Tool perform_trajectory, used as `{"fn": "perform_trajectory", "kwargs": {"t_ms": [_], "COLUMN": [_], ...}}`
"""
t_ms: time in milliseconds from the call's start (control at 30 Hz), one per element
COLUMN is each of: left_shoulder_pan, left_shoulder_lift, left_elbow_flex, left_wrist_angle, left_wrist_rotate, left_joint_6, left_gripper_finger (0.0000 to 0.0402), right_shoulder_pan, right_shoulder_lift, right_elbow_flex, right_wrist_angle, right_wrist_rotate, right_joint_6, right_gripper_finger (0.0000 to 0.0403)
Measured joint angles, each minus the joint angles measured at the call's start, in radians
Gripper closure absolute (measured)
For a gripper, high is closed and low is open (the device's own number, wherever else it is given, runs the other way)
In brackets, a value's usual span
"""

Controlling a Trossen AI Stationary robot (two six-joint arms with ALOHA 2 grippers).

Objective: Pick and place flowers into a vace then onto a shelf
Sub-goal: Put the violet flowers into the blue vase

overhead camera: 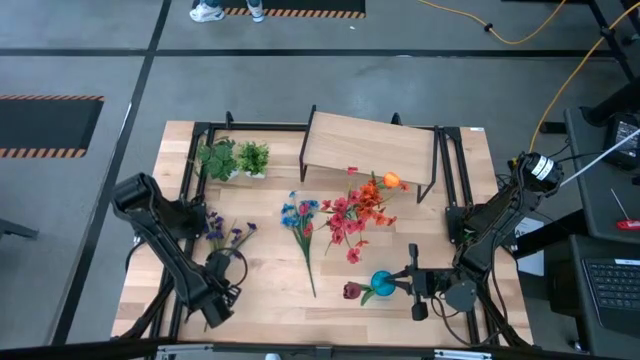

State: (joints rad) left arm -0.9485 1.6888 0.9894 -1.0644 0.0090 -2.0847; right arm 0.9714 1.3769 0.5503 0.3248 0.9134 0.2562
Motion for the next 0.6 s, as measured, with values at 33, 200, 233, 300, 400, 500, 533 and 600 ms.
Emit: {"fn": "perform_trajectory", "kwargs": {"t_ms": [33, 200, 233, 300, 400, 500, 533, 600], "left_shoulder_pan": [0.0, -0.006, -0.009, -0.018, -0.034, -0.055, -0.061, -0.069], "left_shoulder_lift": [0.006, 0.019, 0.019, 0.019, 0.019, 0.019, 0.019, 0.018], "left_elbow_flex": [0.0, 0.0, 0.0, 0.001, -0.002, -0.018, -0.026, -0.043], "left_wrist_angle": [0.001, 0.031, 0.041, 0.051, 0.049, 0.063, 0.08, 0.131], "left_wrist_rotate": [0.02, 0.021, 0.013, 0.01, 0.01, 0.01, 0.01, 0.001], "left_joint_6": [0.0, 0.001, 0.0, -0.011, -0.061, -0.113, -0.12, -0.124], "left_gripper_finger": [0.0245, 0.0244, 0.0244, 0.0244, 0.0244, 0.0244, 0.0244, 0.0244], "right_shoulder_pan": [0.0, 0.0, 0.0, 0.0, 0.0, 0.0, 0.0, 0.0], "right_shoulder_lift": [0.0, 0.0, 0.0, 0.0, 0.0, 0.0, 0.0, 0.0], "right_elbow_flex": [0.0, 0.0, 0.0, 0.0, 0.0, 0.0, 0.0, 0.0], "right_wrist_angle": [0.001, 0.001, 0.001, 0.001, 0.001, 0.0, 0.001, 0.0], "right_wrist_rotate": [0.0, 0.0, 0.0, 0.0, 0.0, -0.001, -0.001, -0.001], "right_joint_6": [0.0, 0.003, 0.003, 0.004, 0.009, 0.02, 0.022, 0.023], "right_gripper_finger": [0.0384, 0.0384, 0.0384, 0.0384, 0.0384, 0.0384, 0.0384, 0.0384]}}
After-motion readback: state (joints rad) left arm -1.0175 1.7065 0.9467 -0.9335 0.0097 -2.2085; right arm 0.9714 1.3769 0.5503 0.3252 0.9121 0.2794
